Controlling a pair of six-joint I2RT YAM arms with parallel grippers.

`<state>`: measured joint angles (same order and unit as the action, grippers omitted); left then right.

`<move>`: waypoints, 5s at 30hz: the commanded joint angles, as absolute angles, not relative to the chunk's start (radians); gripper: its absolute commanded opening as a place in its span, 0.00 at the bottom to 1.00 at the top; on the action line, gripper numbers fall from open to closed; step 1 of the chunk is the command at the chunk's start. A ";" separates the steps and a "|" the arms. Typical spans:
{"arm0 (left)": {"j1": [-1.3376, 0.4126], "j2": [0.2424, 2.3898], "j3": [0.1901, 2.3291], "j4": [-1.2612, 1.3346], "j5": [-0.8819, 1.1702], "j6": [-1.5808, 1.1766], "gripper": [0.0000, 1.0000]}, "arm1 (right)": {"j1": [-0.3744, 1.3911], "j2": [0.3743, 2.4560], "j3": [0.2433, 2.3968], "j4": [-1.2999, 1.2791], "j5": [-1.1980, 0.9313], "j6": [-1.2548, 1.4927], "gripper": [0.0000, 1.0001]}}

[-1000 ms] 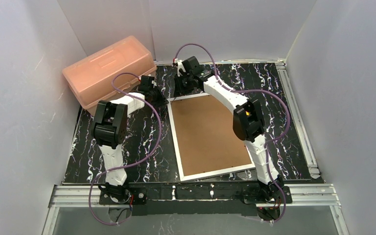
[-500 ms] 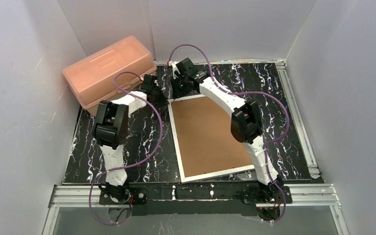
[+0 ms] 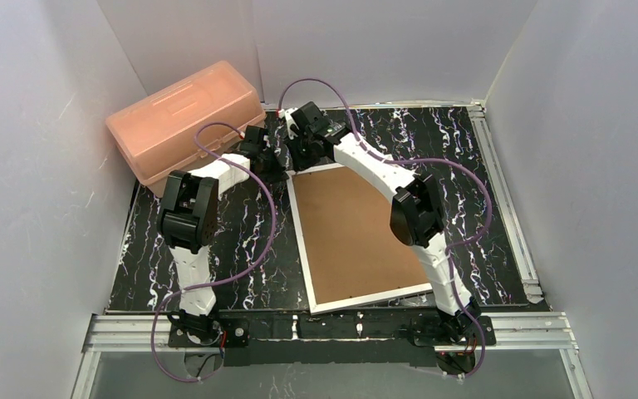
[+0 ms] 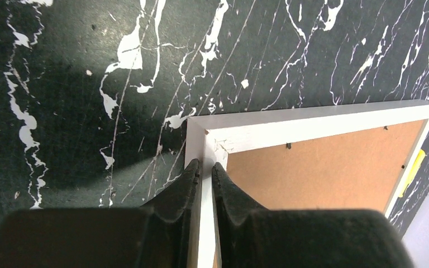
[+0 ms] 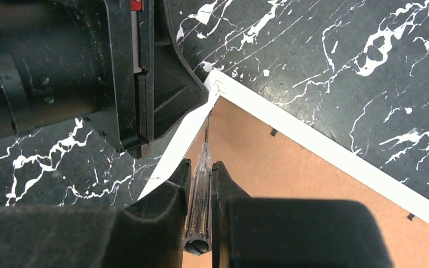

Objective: Take the photo out of the frame
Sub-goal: Release the photo frame item from the photo frame, then adjust the photo frame at the center of the board.

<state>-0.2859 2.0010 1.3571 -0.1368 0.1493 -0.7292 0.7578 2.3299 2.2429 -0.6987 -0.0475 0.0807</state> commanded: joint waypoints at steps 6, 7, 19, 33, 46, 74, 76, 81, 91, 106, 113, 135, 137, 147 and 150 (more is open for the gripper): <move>-0.276 1.941 1.370 -0.254 0.310 -0.675 0.12 | 0.624 2.066 2.007 -0.483 -0.299 0.172 0.01; -0.271 1.938 1.372 -0.267 0.310 -0.666 0.13 | 0.600 2.042 1.969 -0.457 -0.307 0.187 0.01; -0.262 1.807 1.263 -0.216 0.343 -0.650 0.54 | 0.517 1.649 1.419 -0.157 -0.218 0.310 0.01; -0.363 1.765 1.311 -0.374 0.118 -0.558 0.79 | 0.517 1.167 0.944 -0.099 0.028 0.382 0.01; -0.618 1.507 1.146 -0.405 0.036 -0.477 0.78 | 0.516 0.872 0.790 -0.289 0.406 0.493 0.01; -0.638 1.551 0.982 -0.371 -0.046 -0.627 0.66 | 0.517 0.764 0.722 -0.420 0.461 0.620 0.01; -0.629 1.582 0.994 -0.362 -0.055 -0.650 0.59 | 0.517 0.762 0.721 -0.424 0.462 0.618 0.01; -0.610 1.651 1.015 -0.327 -0.056 -0.699 0.46 | 0.517 0.756 0.717 -0.428 0.473 0.610 0.01; -0.560 1.712 1.023 -0.275 -0.029 -0.764 0.34 | 0.517 0.765 0.713 -0.420 0.467 0.603 0.01; -0.434 1.648 0.874 -0.302 -0.104 -0.992 0.05 | 0.516 0.815 0.715 -0.389 0.442 0.601 0.01; -0.367 1.413 0.622 -0.248 -0.209 -1.199 0.09 | 0.517 0.880 0.718 -0.393 0.412 0.612 0.01; -0.714 1.110 0.836 -0.323 0.099 -0.422 0.98 | 0.516 0.848 0.782 -0.368 0.437 0.459 0.01; -0.785 1.125 0.844 -0.300 0.111 -0.380 0.90 | 0.517 0.848 0.807 -0.385 0.476 0.441 0.01; -1.169 1.365 1.003 -0.336 -0.016 -0.207 0.81 | 0.516 0.777 0.801 -0.400 0.543 0.449 0.01; -1.227 1.468 1.067 -0.346 -0.041 -0.210 0.77 | 0.516 0.764 0.790 -0.403 0.542 0.459 0.01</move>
